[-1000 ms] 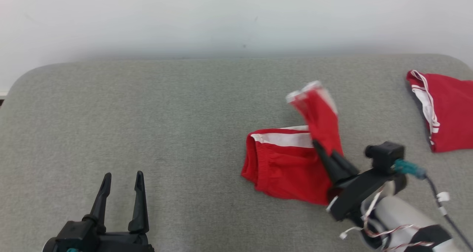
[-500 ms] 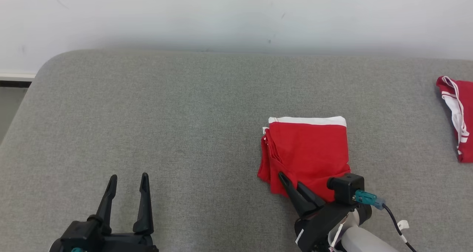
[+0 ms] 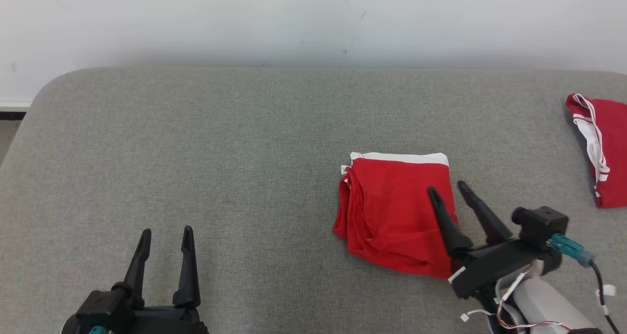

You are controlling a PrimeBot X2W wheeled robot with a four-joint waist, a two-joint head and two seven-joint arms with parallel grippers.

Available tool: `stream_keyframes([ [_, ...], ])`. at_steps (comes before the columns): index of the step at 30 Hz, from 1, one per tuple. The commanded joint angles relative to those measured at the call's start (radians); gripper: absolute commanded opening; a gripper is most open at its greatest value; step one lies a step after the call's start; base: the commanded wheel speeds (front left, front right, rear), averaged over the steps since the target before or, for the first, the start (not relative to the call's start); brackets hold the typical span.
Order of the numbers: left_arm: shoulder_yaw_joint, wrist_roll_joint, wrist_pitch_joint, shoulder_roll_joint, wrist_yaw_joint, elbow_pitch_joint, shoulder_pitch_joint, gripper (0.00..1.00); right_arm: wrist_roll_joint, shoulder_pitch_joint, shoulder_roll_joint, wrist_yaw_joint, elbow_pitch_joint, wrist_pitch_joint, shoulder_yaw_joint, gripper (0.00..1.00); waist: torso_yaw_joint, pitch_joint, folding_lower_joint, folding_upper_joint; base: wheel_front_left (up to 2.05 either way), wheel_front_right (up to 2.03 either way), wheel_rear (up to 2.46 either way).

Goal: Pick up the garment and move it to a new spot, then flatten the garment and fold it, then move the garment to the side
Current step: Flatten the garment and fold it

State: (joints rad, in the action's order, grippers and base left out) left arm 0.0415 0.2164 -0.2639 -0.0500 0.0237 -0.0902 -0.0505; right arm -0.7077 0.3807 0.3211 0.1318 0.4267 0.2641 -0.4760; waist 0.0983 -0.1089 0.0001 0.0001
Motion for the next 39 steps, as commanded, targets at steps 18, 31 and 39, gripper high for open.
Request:
stream_keyframes([
  [18, 0.019, -0.008, 0.000, -0.001, 0.007, -0.006, -0.045, 1.00, 0.131, 0.029, -0.073, -0.003, 0.218, 0.000, 0.059, 0.00, 0.065, -0.045, -0.0001, -0.0001, 0.00, 0.00, 0.00],
  [31, 0.038, 0.007, 0.000, -0.001, -0.004, -0.008, -0.051, 1.00, 0.183, 0.055, -0.210, -0.003, 0.254, 0.000, -0.075, 0.00, 0.101, -0.060, -0.0001, -0.0001, 0.00, 0.00, 0.00],
  [39, 0.029, -0.002, 0.000, -0.001, -0.008, -0.007, -0.040, 1.00, 0.192, 0.062, -0.200, -0.003, 0.180, 0.000, -0.064, 0.00, 0.057, -0.045, -0.0001, -0.0001, 0.00, 0.00, 0.00],
])
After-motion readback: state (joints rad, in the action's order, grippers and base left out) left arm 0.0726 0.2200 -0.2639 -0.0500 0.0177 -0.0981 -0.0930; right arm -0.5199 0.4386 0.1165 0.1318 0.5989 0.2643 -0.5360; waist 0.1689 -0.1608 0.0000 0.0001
